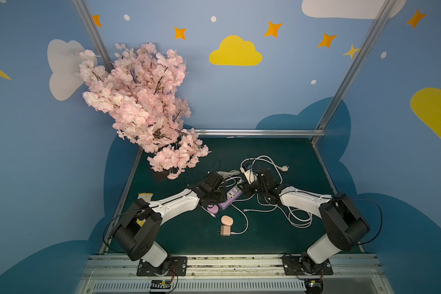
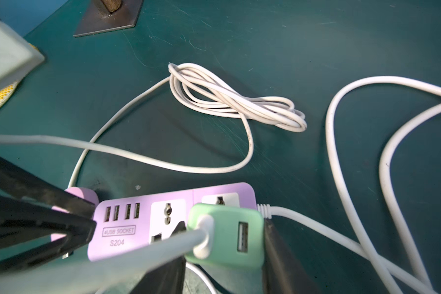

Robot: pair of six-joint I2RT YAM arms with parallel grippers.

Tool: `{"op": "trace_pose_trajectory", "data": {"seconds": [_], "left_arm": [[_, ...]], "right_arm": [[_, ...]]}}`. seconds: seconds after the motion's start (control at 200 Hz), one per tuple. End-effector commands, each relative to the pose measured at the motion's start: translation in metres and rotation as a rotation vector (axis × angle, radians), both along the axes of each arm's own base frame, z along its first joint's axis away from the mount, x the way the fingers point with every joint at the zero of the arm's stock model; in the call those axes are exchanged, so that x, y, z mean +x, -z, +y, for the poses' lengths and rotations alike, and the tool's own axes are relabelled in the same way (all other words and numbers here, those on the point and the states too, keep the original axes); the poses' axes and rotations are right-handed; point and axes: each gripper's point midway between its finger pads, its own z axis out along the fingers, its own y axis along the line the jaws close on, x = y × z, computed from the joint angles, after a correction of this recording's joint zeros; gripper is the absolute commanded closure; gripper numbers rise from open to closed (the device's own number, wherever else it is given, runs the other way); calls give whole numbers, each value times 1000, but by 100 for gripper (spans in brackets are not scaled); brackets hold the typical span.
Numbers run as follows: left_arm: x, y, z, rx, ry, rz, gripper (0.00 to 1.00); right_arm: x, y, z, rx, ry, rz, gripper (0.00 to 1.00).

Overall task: Charge the bluetooth headset
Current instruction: Insert the plug into the socket.

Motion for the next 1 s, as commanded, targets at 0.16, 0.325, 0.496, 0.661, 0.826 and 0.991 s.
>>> {"op": "trace_pose_trajectory", "data": {"seconds": [0.16,0.325,0.496,0.661,0.826,0.991], "left_arm": [[-14,33,-7,-14,-8,112,76],[-13,36,-7,-5,-8,116,77],[-15,41,-5,4,-11,124,78],[-16,44,-4,7,-12,132,78],[-17,45,-6,3,-3,138,79],[-16,42,-6,12,9,134,79]], "right_arm": [[-2,7,-1,-8,-9,-1,100],[-14,15,-2,-28,-21,28,100],[-24,25,-11,-57,10,55,100],[-29,38,-17,-129,29,53,100],[-38,57,-12,-297,14,8,100],[-40,67,-10,-296,32,62,100]]}}
